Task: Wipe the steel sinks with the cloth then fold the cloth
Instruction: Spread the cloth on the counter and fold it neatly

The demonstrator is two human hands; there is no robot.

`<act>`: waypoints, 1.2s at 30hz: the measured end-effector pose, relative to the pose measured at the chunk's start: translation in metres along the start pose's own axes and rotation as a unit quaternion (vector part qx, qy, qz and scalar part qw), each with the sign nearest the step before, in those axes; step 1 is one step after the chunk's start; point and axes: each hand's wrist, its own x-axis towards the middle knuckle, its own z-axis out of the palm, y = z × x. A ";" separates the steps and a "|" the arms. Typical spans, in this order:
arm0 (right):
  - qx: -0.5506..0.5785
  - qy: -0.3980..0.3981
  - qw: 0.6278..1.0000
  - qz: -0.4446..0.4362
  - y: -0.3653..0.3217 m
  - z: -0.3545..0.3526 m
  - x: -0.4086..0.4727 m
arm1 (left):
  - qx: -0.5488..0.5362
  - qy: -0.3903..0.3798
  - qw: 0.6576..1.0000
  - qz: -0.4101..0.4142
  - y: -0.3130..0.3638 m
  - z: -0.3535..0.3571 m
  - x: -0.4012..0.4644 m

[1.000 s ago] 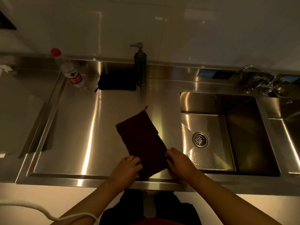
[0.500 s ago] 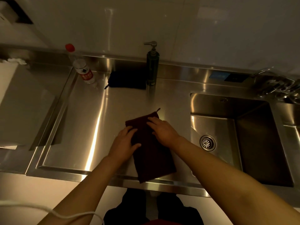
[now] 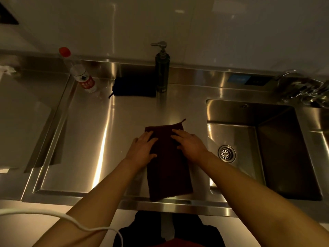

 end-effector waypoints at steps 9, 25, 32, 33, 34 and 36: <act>0.005 0.018 0.996 0.091 0.047 -0.015 -0.016 | 0.029 -0.044 0.998 0.046 0.043 -0.016 0.062; 0.075 0.100 0.992 0.020 0.020 0.007 -0.087 | 0.010 0.040 0.989 0.146 0.056 0.013 -0.004; 0.119 0.043 0.991 0.036 -0.004 0.042 -0.140 | -0.006 0.014 0.988 0.153 0.057 0.050 -0.067; 0.116 0.037 0.992 0.038 -0.006 0.043 -0.142 | -0.004 0.008 0.989 0.150 0.056 0.051 -0.070; 0.111 0.028 0.993 0.039 -0.007 0.045 -0.145 | 0.000 0.003 0.989 0.146 0.056 0.052 -0.073; 0.097 0.011 0.994 0.042 -0.009 0.048 -0.149 | 0.001 -0.002 0.991 0.137 0.055 0.054 -0.077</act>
